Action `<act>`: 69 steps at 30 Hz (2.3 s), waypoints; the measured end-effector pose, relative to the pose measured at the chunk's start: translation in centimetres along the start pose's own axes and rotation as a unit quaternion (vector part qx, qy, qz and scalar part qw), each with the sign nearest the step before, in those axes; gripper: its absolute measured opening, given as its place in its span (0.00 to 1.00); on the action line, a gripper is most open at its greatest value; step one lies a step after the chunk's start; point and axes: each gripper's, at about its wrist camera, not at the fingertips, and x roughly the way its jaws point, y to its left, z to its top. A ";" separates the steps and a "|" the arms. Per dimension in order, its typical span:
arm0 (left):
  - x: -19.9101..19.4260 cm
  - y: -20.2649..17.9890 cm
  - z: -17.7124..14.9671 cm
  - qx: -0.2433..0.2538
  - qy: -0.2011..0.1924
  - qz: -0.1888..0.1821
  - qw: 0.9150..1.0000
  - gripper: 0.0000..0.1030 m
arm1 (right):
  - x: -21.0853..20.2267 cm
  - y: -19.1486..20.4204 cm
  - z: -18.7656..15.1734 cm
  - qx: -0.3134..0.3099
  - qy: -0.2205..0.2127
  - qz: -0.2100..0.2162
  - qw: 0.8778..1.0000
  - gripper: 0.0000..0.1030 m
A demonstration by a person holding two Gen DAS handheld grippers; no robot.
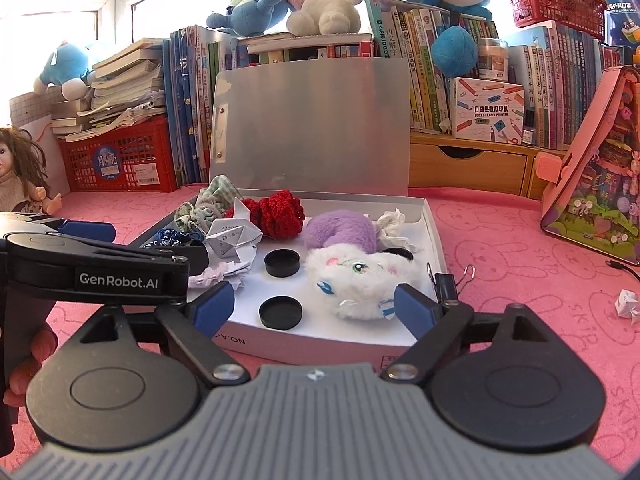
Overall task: Organize objects
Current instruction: 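Withdraw both open tools up and away from the grey box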
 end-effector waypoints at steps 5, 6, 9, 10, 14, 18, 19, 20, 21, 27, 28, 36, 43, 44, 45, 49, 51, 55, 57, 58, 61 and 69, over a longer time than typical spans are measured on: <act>-1.4 0.1 -0.9 -0.006 -0.001 -0.006 1.000 0.99 | -1.0 -0.1 -0.6 0.001 0.001 -0.001 1.000 1.00; -1.7 0.1 -1.3 -0.009 0.001 -0.007 1.000 0.99 | -1.2 -0.2 -0.8 0.001 0.002 0.000 1.000 1.00; -2.5 0.2 -2.2 -0.015 0.008 -0.003 1.000 0.99 | -1.6 -0.3 -1.3 0.002 0.009 0.001 1.000 1.00; -2.7 0.3 -2.6 -0.016 0.009 0.001 1.000 0.99 | -1.7 -0.3 -1.6 0.003 0.013 0.001 1.000 1.00; -3.4 0.4 -4.1 -0.018 0.021 0.011 1.000 0.99 | -2.1 -0.5 -2.8 0.001 0.030 -0.003 1.000 1.00; -3.4 0.5 -5.6 -0.016 0.040 0.021 0.999 0.99 | -2.0 -0.5 -4.0 -0.010 0.051 -0.015 0.999 1.00; -3.3 0.4 -6.0 -0.015 0.045 0.024 0.999 0.99 | -1.9 -0.5 -4.3 -0.012 0.054 -0.018 0.998 1.00; -3.2 0.5 -6.3 -0.015 0.050 0.025 0.998 0.99 | -1.9 -0.5 -4.4 -0.012 0.061 -0.021 0.998 1.00; -3.1 0.5 -6.6 -0.017 0.056 0.027 0.998 0.99 | -1.9 -0.7 -4.5 -0.007 0.066 -0.021 0.998 1.00; -2.6 1.0 -7.5 -0.040 0.070 0.023 0.996 1.00 | -1.2 -1.3 -4.8 0.013 0.094 -0.029 0.995 1.00; -2.6 1.0 -7.5 -0.041 0.070 0.023 0.996 1.00 | -1.0 -1.3 -4.8 0.013 0.098 -0.031 0.995 1.00; -2.5 1.0 -7.5 -0.041 0.071 0.023 0.996 1.00 | -1.0 -1.2 -4.8 0.007 0.100 -0.034 0.994 1.00; -2.5 1.0 -7.5 -0.041 0.071 0.023 0.996 1.00 | -1.0 -1.2 -4.8 0.007 0.100 -0.034 0.994 1.00; -2.5 1.0 -7.5 -0.042 0.071 0.023 0.996 1.00 | -1.0 -1.2 -4.8 0.007 0.100 -0.034 0.994 1.00; -2.5 1.0 -7.5 -0.043 0.071 0.022 0.996 1.00 | -1.0 -1.2 -4.8 0.007 0.100 -0.034 0.994 1.00; -2.5 1.0 -7.5 -0.042 0.071 0.022 0.996 1.00 | -1.0 -1.2 -4.8 0.007 0.100 -0.034 0.994 1.00; -2.5 1.0 -7.5 -0.042 0.071 0.022 0.996 1.00 | -1.0 -1.2 -4.8 0.007 0.100 -0.034 0.994 1.00; -2.5 1.0 -7.5 -0.042 0.071 0.022 0.996 1.00 | -1.0 -1.2 -4.8 0.007 0.100 -0.034 0.994 1.00; -2.5 1.0 -7.5 -0.042 0.071 0.022 0.996 1.00 | -1.0 -1.2 -4.8 0.007 0.100 -0.034 0.994 1.00; -2.5 1.0 -7.5 -0.042 0.071 0.022 0.996 1.00 | -1.0 -1.2 -4.8 0.007 0.100 -0.034 0.994 1.00; -2.5 1.0 -7.5 -0.042 0.071 0.022 0.996 1.00 | -1.0 -1.2 -4.8 0.007 0.100 -0.034 0.994 1.00; -2.5 1.0 -7.5 -0.042 0.071 0.022 0.996 1.00 | -1.0 -1.2 -4.8 0.007 0.100 -0.034 0.994 1.00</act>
